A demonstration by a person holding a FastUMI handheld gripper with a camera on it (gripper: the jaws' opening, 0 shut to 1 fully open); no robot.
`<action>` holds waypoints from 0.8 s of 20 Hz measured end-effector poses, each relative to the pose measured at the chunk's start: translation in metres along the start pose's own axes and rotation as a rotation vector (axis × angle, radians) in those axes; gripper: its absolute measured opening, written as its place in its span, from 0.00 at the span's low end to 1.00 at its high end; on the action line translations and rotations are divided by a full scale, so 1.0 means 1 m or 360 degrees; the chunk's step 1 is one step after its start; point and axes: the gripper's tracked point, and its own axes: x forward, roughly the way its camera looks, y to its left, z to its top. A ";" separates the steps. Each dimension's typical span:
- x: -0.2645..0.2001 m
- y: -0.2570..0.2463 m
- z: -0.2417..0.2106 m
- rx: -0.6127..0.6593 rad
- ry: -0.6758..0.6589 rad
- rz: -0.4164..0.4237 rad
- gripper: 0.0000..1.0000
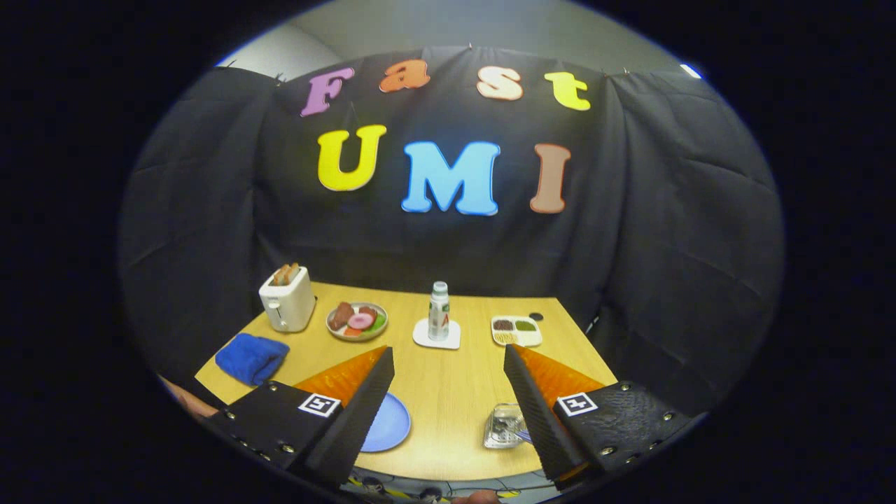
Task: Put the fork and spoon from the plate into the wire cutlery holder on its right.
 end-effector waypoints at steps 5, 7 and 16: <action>-0.009 0.018 0.026 -0.0017 -0.0300 0.0037 0.97; -0.012 0.023 0.042 0.0090 -0.0411 0.0033 0.97; 0.008 0.071 0.014 0.0155 -0.0433 0.0156 0.97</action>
